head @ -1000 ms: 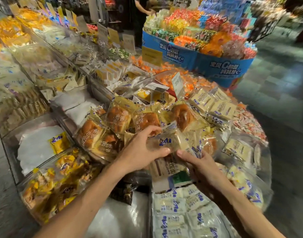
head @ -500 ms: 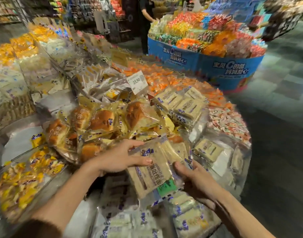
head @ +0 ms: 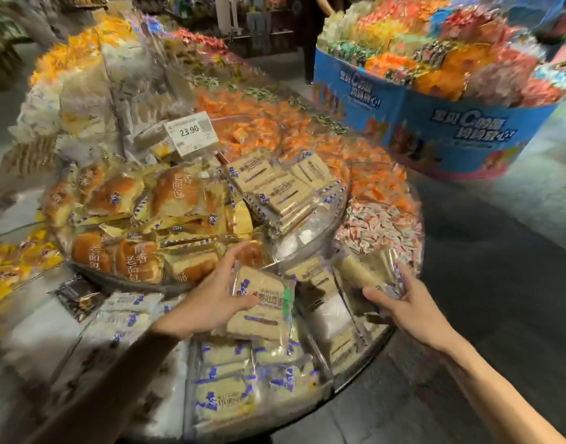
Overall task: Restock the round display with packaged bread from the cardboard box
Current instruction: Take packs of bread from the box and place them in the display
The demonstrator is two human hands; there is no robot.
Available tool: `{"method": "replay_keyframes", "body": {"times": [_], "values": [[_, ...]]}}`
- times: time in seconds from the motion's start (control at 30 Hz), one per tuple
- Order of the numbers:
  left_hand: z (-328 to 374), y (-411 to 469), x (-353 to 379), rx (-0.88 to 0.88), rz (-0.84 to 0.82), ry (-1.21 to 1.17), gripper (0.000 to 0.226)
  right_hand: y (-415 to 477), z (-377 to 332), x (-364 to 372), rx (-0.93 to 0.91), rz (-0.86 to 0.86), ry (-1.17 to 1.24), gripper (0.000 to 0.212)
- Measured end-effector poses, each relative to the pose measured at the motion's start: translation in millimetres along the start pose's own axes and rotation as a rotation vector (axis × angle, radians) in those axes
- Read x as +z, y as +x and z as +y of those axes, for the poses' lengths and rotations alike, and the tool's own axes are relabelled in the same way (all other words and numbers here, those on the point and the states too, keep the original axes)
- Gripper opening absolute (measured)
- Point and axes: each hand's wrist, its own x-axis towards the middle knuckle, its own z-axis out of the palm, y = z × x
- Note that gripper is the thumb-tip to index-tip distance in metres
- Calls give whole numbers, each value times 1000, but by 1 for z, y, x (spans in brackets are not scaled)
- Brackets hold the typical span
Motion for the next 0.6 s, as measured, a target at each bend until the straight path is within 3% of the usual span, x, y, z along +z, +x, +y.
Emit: {"method": "replay_keyframes", "body": {"times": [0.07,0.17,0.23,0.33,0.43,0.53,0.6], "values": [[-5,14,11,-9,26,-17,80,11,6,-23,14,46,24,50],[-16,46,33,-40,101,-77,53,23,26,-56,63,82,92,49],[-23,65,58,-54,247,-120,43,28,37,-76,91,113,130,60],[-28,80,101,-78,335,-185,44,41,48,-100,135,98,163,81],[-30,91,139,-60,409,-211,44,64,49,-117,142,24,207,73],[-30,101,171,-120,378,-224,40,97,44,-124,119,-97,192,77],[-28,106,187,-149,435,-179,41,122,41,-132,112,-145,185,50]]}}
